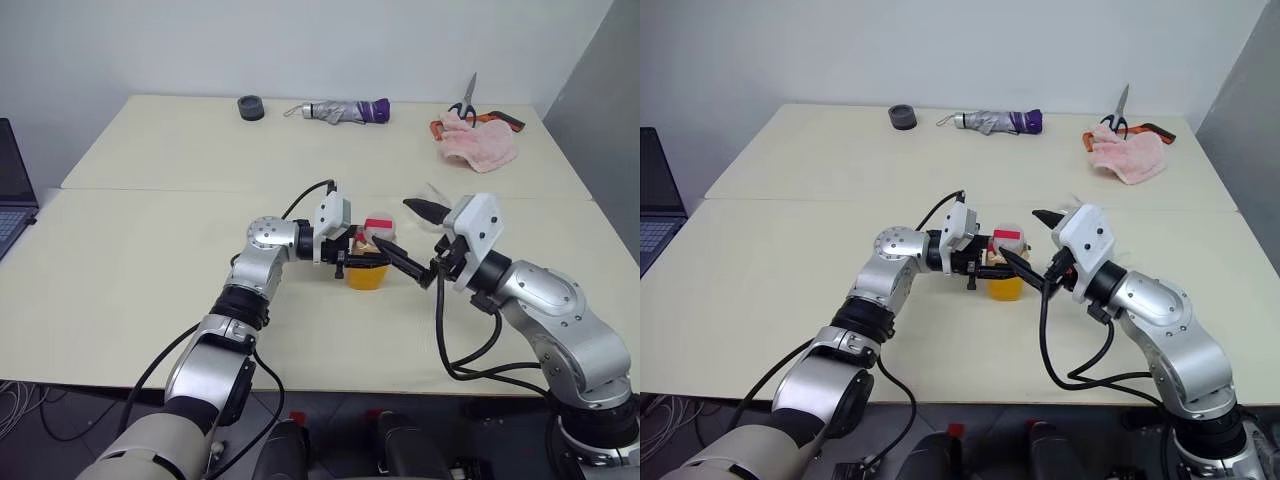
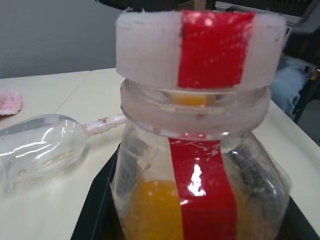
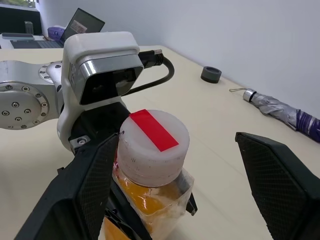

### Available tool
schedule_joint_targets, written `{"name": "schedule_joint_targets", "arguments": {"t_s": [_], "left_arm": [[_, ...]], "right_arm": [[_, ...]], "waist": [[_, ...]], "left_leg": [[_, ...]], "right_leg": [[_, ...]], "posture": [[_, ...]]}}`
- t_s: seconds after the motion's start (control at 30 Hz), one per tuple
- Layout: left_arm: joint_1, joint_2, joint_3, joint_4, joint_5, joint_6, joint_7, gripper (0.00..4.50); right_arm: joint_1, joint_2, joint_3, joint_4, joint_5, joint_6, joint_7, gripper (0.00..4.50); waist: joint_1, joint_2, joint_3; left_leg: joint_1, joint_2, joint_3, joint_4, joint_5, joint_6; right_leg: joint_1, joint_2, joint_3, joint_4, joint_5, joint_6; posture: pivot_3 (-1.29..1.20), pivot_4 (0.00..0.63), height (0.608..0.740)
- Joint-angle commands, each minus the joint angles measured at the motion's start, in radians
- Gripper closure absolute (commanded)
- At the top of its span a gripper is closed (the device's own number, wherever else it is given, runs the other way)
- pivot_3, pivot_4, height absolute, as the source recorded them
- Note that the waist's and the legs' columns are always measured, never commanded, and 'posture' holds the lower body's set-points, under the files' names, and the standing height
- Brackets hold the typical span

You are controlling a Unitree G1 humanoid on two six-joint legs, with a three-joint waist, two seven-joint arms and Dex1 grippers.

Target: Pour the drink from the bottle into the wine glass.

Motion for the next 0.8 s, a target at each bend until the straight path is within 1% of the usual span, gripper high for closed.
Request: {"name": "schedule_joint_targets", "arguments": {"t_s": [0.03, 0.8], "left_arm": [[-0.027, -0.003, 0.007, -0.019, -0.008, -0.016, -0.005, 2.79], [-0.027, -0.004, 0.006, -0.017, -0.008, -0.017, -0.008, 2.79]], "right_arm": [[0.000, -0.010, -0.029, -0.046, 0.012, -0.005, 0.002, 0.52], [0.012, -0.013, -0.045, -0.051, 0.019, 0.000, 0.009, 0.52]], "waist": [[0.000, 0.000, 0.000], [0.000, 0.000, 0.000]], "left_leg": [[0.000, 0.000, 0.000, 0.000, 0.000, 0.000], [0.000, 0.000, 0.000, 0.000, 0.000, 0.000]], "right_leg": [[0.000, 0.000, 0.000, 0.000, 0.000, 0.000], [0.000, 0.000, 0.000, 0.000, 0.000, 0.000]], "posture": [[0.00, 0.150, 0.740], [0.00, 0.150, 0.740]]}}
